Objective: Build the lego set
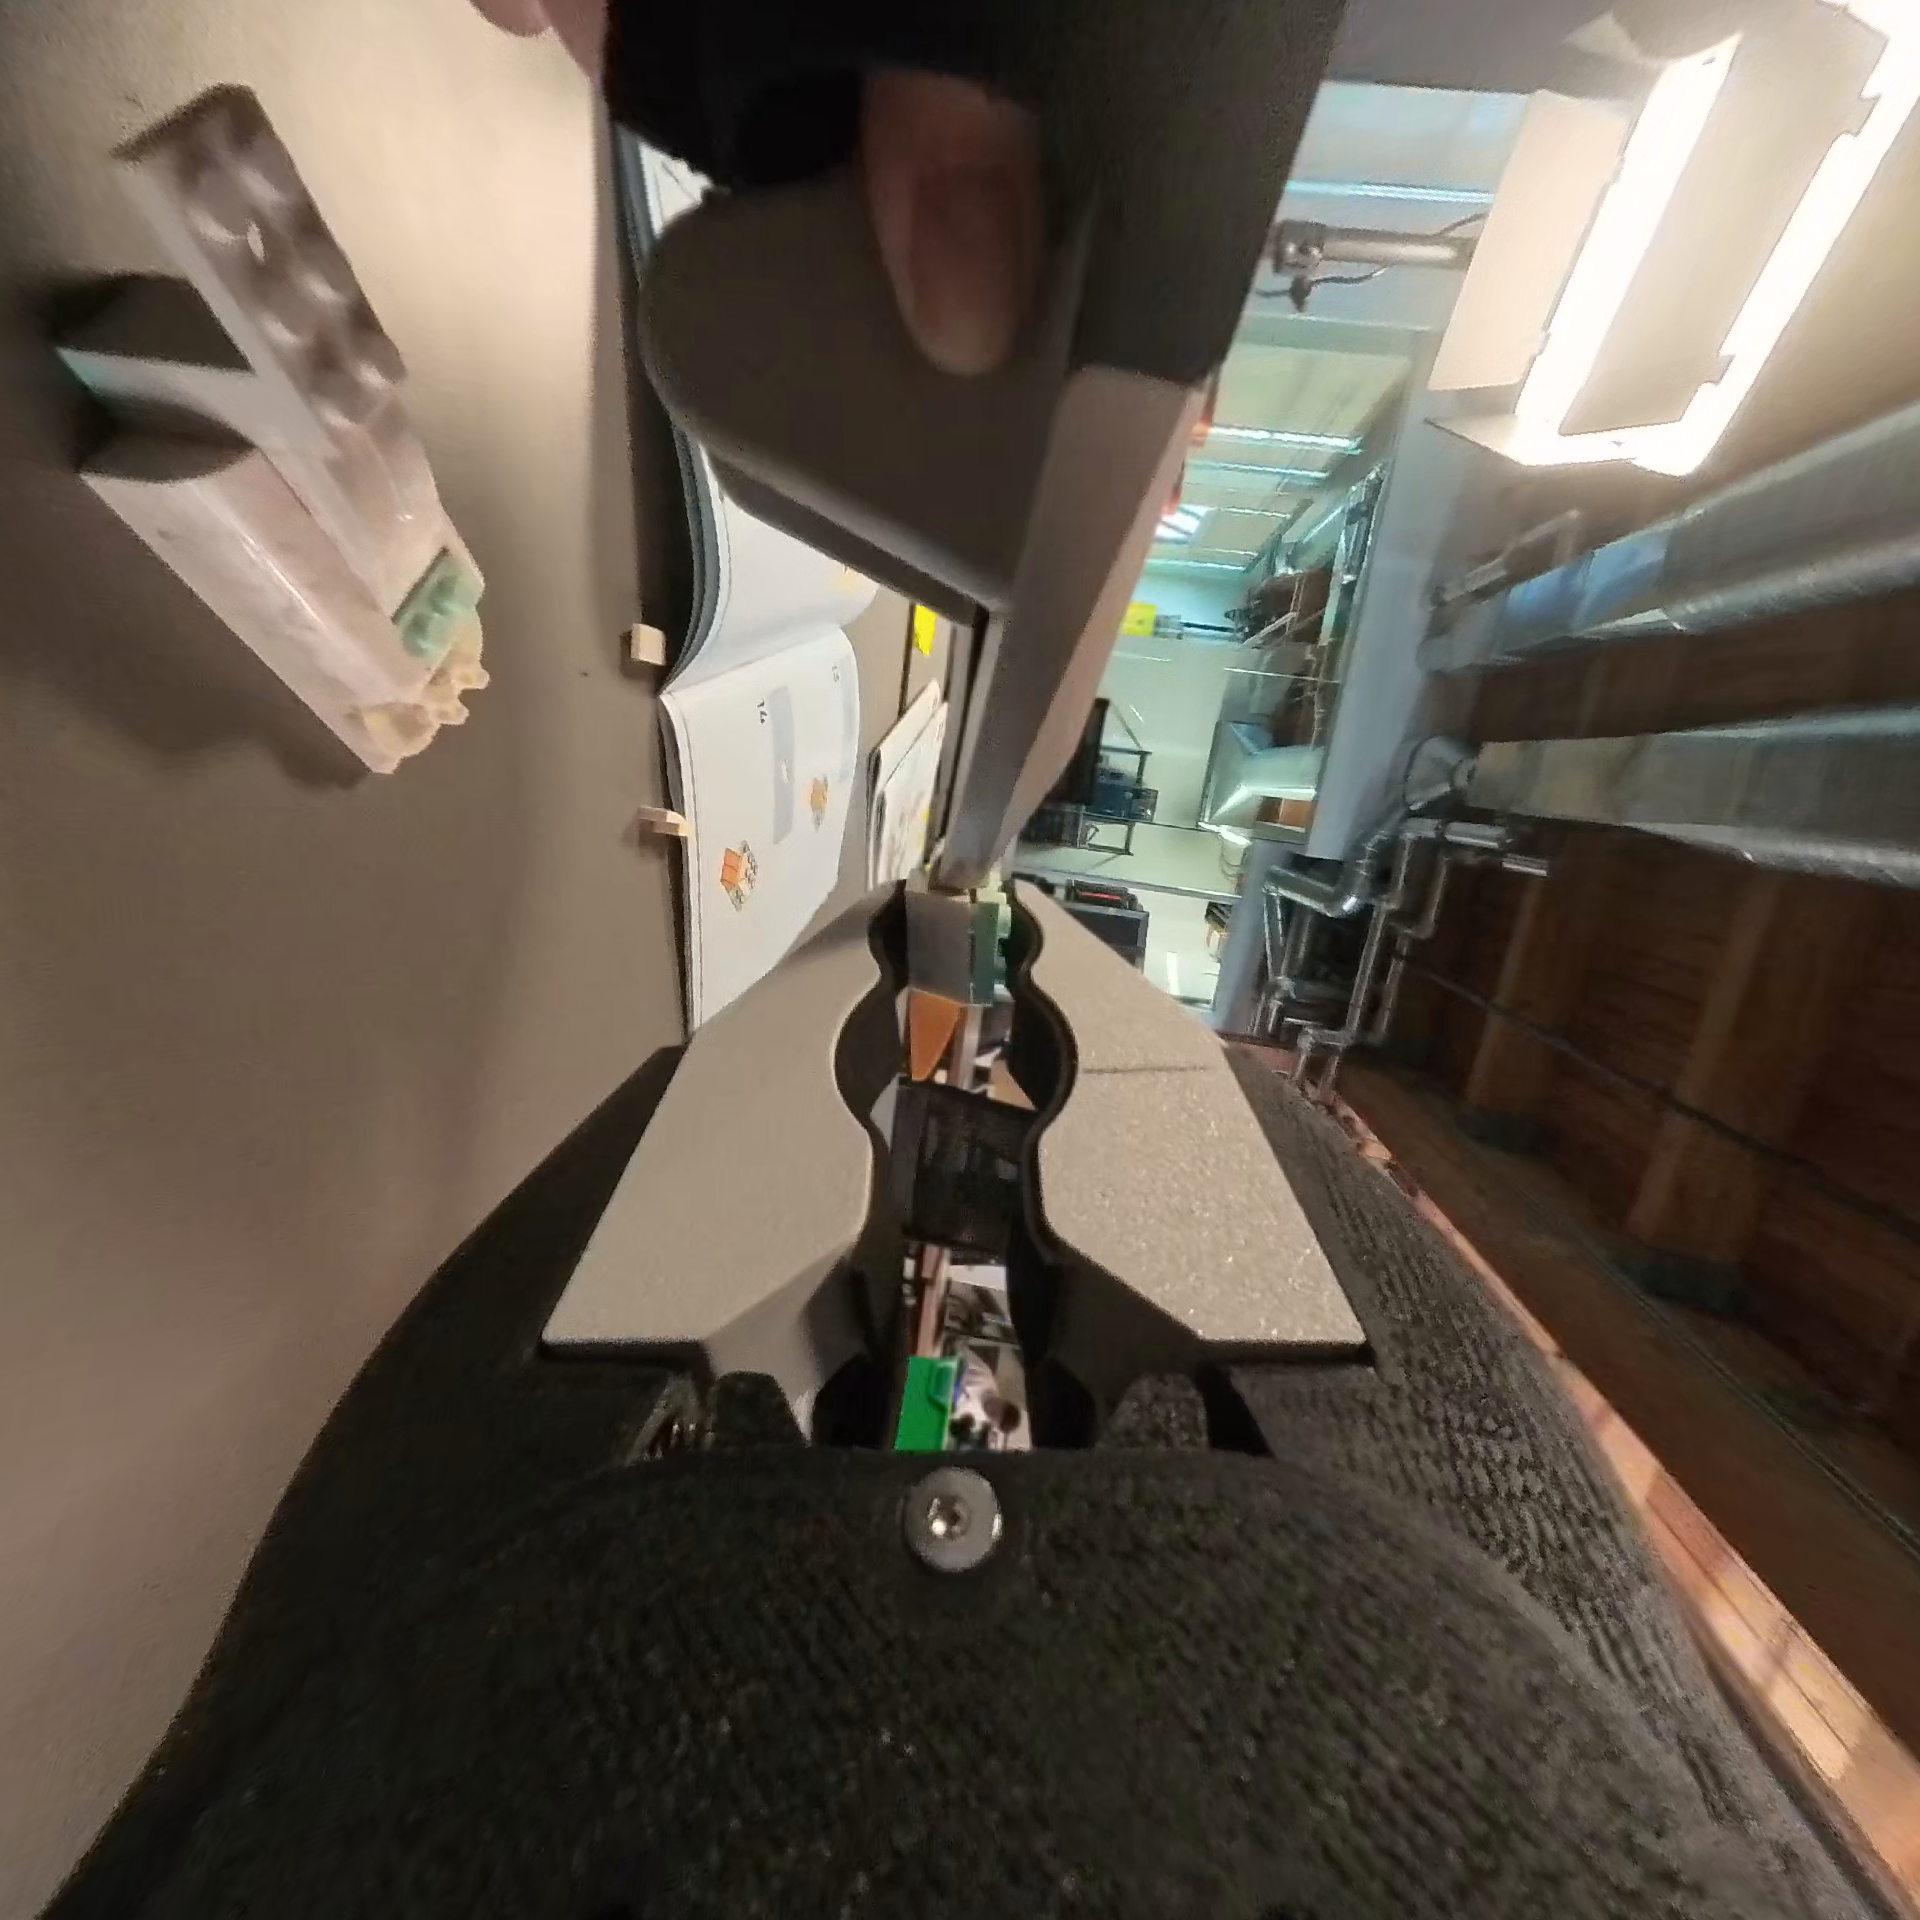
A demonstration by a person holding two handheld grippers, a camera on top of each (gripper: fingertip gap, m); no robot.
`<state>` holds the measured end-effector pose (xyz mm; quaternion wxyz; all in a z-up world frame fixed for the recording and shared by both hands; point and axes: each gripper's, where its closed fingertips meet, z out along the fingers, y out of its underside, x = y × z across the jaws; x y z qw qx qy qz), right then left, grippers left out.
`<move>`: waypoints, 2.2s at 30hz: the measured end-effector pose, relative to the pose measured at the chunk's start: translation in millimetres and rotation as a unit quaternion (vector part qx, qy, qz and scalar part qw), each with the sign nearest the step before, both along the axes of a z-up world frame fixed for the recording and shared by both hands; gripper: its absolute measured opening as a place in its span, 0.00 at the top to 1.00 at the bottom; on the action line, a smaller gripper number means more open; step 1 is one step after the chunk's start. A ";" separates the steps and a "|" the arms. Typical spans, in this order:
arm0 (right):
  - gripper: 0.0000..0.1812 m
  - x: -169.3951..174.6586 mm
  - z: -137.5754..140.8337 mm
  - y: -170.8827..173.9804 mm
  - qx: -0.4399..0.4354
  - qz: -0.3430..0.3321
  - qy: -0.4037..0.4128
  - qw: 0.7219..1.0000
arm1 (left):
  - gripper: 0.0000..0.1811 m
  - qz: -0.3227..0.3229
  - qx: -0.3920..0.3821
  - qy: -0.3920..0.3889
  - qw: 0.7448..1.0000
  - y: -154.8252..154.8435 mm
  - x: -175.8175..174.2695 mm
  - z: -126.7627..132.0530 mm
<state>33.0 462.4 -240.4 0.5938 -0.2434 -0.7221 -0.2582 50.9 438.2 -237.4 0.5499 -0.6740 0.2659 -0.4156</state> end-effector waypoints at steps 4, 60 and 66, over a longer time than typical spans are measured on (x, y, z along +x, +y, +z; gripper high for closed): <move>0.92 1.6 -2.5 1.1 -0.010 -0.001 0.003 1.000 | 0.92 0.004 -0.001 0.007 1.000 0.4 1.7 -1.5; 0.92 -1.9 17.2 0.2 -0.076 -0.035 0.079 0.993 | 0.92 0.045 0.032 -0.028 0.998 -1.9 -1.9 19.5; 0.92 -2.3 18.0 0.4 -0.001 -0.035 0.055 0.998 | 0.92 0.054 0.039 -0.013 0.998 -1.5 -2.0 17.1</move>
